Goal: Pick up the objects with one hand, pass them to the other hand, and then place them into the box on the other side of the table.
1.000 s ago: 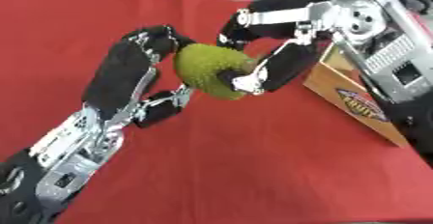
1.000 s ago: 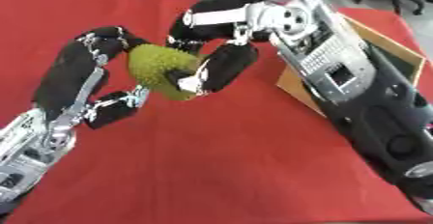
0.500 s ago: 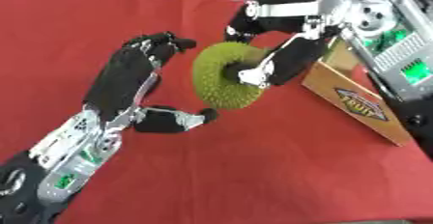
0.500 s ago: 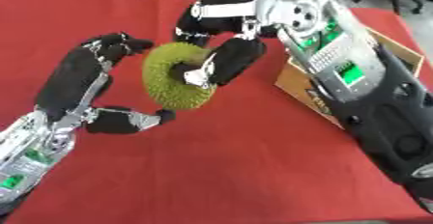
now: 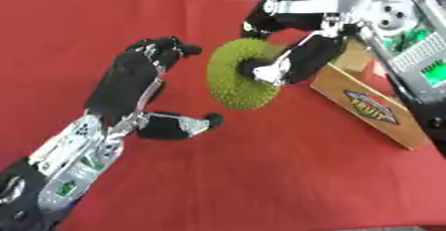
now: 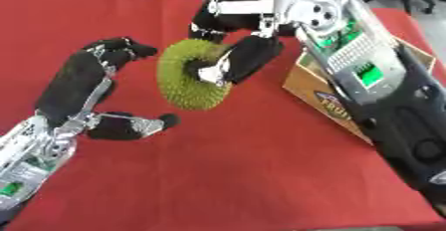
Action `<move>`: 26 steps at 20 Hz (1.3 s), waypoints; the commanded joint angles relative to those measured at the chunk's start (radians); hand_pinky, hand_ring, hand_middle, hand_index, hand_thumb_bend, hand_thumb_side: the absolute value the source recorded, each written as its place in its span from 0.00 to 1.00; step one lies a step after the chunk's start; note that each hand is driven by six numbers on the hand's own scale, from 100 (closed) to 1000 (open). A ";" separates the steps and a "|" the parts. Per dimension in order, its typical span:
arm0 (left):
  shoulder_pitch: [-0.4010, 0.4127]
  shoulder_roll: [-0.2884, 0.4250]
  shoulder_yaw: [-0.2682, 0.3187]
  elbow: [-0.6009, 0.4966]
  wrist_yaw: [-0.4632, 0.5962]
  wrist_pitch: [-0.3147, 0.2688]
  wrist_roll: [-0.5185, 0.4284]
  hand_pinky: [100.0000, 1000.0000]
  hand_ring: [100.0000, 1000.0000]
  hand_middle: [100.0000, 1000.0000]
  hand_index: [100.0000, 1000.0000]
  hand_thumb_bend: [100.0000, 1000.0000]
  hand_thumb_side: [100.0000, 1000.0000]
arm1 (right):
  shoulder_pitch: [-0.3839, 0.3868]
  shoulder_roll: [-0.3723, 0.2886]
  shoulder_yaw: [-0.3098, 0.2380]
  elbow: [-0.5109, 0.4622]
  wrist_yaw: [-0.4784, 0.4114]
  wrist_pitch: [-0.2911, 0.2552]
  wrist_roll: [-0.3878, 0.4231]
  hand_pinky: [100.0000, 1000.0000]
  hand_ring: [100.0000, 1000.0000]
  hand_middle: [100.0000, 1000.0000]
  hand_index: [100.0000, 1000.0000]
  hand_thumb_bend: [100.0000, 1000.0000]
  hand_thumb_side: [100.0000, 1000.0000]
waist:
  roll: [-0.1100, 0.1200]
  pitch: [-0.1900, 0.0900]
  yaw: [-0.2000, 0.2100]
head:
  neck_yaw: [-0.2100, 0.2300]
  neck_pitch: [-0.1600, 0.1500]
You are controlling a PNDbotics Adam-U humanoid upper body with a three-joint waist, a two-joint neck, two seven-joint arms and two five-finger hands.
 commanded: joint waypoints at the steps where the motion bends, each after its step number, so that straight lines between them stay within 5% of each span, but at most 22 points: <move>1: -0.007 0.016 0.013 -0.012 0.006 0.001 0.008 0.70 0.58 0.57 0.77 0.63 0.49 | 0.003 -0.052 -0.050 -0.028 -0.004 0.005 -0.032 0.74 0.54 0.20 0.41 0.00 0.09 | 0.006 -0.016 -0.005 | -0.009 -0.007; 10: -0.002 0.020 0.018 -0.016 0.004 0.006 0.014 0.70 0.57 0.57 0.76 0.62 0.50 | 0.110 -0.139 -0.222 -0.019 -0.054 0.044 -0.191 0.75 0.55 0.20 0.42 0.00 0.07 | 0.012 -0.014 -0.010 | -0.024 -0.010; 17: 0.004 0.027 0.023 -0.027 0.001 0.010 0.014 0.70 0.58 0.57 0.75 0.62 0.50 | 0.165 -0.195 -0.344 0.091 -0.073 0.063 -0.309 0.76 0.56 0.20 0.43 0.00 0.07 | 0.018 -0.014 -0.011 | -0.055 -0.014; 26: 0.012 0.033 0.035 -0.045 -0.001 0.019 0.015 0.70 0.58 0.57 0.75 0.62 0.51 | 0.199 -0.232 -0.415 0.269 0.031 0.049 -0.440 0.75 0.57 0.22 0.44 0.00 0.07 | 0.029 -0.012 -0.010 | -0.083 -0.028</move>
